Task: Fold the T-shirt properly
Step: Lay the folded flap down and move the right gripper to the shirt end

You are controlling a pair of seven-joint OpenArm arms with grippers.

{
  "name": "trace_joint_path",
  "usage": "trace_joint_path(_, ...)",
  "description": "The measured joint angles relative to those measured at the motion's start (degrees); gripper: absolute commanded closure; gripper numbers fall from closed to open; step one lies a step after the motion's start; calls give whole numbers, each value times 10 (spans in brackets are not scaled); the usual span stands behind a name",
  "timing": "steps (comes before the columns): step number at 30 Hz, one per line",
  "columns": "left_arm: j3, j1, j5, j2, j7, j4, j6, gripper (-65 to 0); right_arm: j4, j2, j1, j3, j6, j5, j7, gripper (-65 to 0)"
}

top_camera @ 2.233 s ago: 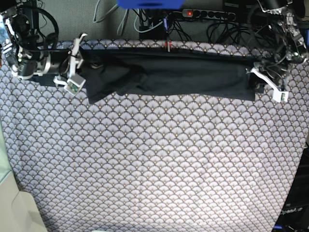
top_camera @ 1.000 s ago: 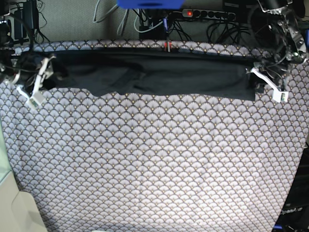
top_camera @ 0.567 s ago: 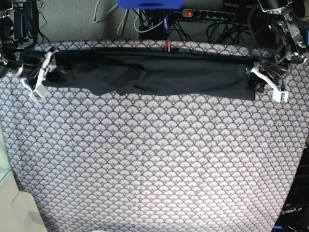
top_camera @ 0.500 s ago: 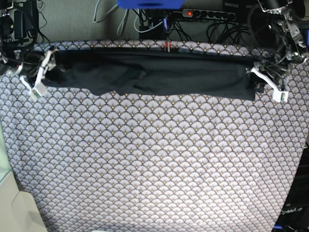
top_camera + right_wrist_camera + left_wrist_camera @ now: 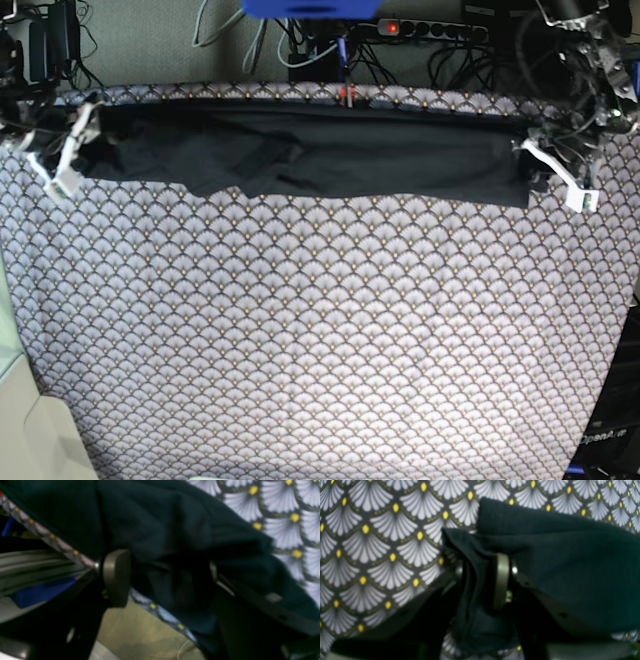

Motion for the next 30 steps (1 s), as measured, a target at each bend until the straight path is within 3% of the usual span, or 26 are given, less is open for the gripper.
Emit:
trace_joint_path(5,-2,0,4,-5,1,0,0,-156,2,5,0,54,0,1,-4,-401)
trace_joint_path(8,-2,0,4,-4,1,0,0,-156,2,20,2,84,0,2,-35,-401)
trace_joint_path(14,-2,0,4,-4,1,0,0,-156,1,17,2,152,0,2,-58,-401)
trace_joint_path(20,-2,2,4,-4,0,0,0,-156,-59,-11,2,170,0,2,-60,-404)
trace_joint_path(30,-2,2,4,-4,0,0,0,-156,-122,-15,5,172,-1,0,-51,-404)
